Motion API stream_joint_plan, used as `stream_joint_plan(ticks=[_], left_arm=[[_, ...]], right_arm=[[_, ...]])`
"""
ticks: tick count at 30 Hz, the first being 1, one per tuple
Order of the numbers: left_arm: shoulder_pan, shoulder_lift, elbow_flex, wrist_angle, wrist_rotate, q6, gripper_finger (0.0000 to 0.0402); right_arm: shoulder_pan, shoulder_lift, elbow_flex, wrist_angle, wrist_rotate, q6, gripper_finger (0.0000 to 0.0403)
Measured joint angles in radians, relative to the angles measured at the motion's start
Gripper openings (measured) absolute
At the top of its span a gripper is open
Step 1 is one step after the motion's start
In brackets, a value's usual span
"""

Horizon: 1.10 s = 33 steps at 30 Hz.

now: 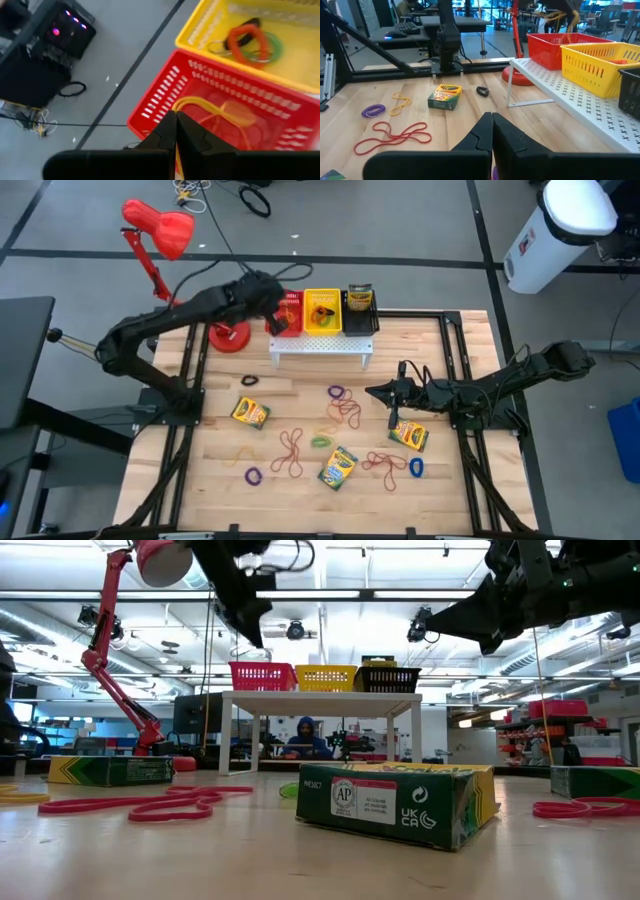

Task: Pick & Place Office Desk Supplies
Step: Put the yellow rubber band into the red bin on the shelf

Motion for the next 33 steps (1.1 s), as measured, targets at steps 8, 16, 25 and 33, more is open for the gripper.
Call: stream_joint_plan(ticks=[8, 16, 25, 33], left_arm=[[0.086, 0.068, 0.0, 0.001, 0.096, 0.004, 0.0023], [0.042, 0.048, 0.0, 0.004, 0.074, -0.001, 0.0118], [-0.058, -0.012, 0.0, 0.002, 0.074, 0.028, 0.0132], [-0.144, -0.036, -0.033, 0.1, 0.211, -0.015, 0.0072]], right_arm=[[0.0, 0.0, 0.0, -0.003, 0.0, 0.0, 0.0005], [0.0, 0.0, 0.0, -0.003, 0.0, 0.002, 0.0005], [0.0, 0.0, 0.0, -0.004, 0.0, 0.002, 0.0005], [0.0, 0.0, 0.0, -0.003, 0.0, 0.003, 0.0005]])
